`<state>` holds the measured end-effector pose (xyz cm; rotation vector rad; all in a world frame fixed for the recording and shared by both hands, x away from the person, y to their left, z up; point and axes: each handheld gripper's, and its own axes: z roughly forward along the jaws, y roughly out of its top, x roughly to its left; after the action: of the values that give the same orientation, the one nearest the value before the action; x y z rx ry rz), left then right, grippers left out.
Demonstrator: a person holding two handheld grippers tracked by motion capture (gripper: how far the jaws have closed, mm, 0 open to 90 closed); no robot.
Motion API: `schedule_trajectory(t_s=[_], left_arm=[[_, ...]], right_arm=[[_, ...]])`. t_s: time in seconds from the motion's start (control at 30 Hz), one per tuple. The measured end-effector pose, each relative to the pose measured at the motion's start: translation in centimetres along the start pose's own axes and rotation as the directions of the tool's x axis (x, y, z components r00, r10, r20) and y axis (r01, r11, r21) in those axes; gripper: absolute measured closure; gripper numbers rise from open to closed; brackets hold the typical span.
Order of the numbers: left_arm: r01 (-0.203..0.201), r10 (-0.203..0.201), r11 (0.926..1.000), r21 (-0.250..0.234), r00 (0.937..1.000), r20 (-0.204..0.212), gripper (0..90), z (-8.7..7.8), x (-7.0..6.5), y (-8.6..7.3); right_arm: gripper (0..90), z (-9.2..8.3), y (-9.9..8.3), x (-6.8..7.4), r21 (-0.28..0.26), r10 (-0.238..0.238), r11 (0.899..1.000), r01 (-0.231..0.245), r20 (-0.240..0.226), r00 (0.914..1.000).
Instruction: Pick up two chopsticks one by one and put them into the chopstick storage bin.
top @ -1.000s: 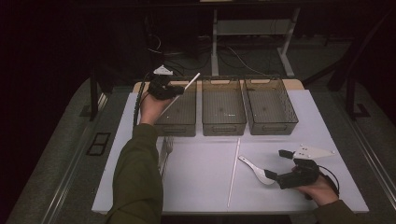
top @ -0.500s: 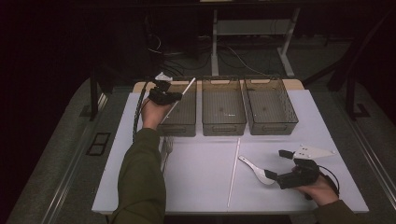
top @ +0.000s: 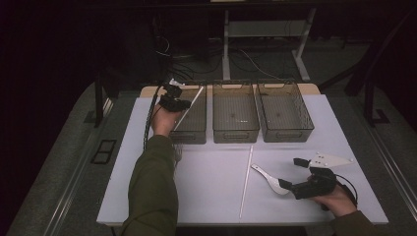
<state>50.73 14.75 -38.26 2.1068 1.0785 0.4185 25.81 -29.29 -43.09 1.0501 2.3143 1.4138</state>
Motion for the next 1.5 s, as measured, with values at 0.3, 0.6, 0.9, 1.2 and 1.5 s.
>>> schedule_trajectory(t_s=[0.3, 0.6, 0.9, 1.2, 1.5], left_arm=[[-0.002, 0.002, 1.0, 0.006, 1.0, 0.009, 71.6, -1.3, -0.3, 0.4], [0.002, 0.0, 0.999, -0.046, 0.9981, 0.061, 52.8, -4.4, -2.9, 0.9], [-0.033, 0.042, 0.9973, -0.066, 0.9902, 0.133, 37.7, -6.9, -7.6, -0.5], [-0.081, 0.092, 0.9944, -0.068, 0.9815, 0.168, 33.1, -7.6, -11.8, -3.2], [-0.159, 0.167, 0.9858, -0.056, 0.9659, 0.198, 33.9, -7.2, -15.7, -6.1]], right_arm=[[0.9, 0.0, 0.0, 0.0, 0.002, 0.0, 1.0, 0.0, 0.0, 1.0], [0.8, 0.0, 0.0, 0.0, -0.002, 0.002, 1.0, -0.002, 0.004, 1.0], [0.9, 0.0, 0.1, 0.0, -0.002, -0.001, 1.0, 0.001, 0.01, 1.0], [0.9, 0.0, 0.0, 0.0, -0.003, 0.002, 1.0, -0.002, 0.011, 0.9999], [0.9, 0.0, 0.0, 0.0, -0.003, 0.004, 1.0, -0.004, 0.014, 0.9999]])
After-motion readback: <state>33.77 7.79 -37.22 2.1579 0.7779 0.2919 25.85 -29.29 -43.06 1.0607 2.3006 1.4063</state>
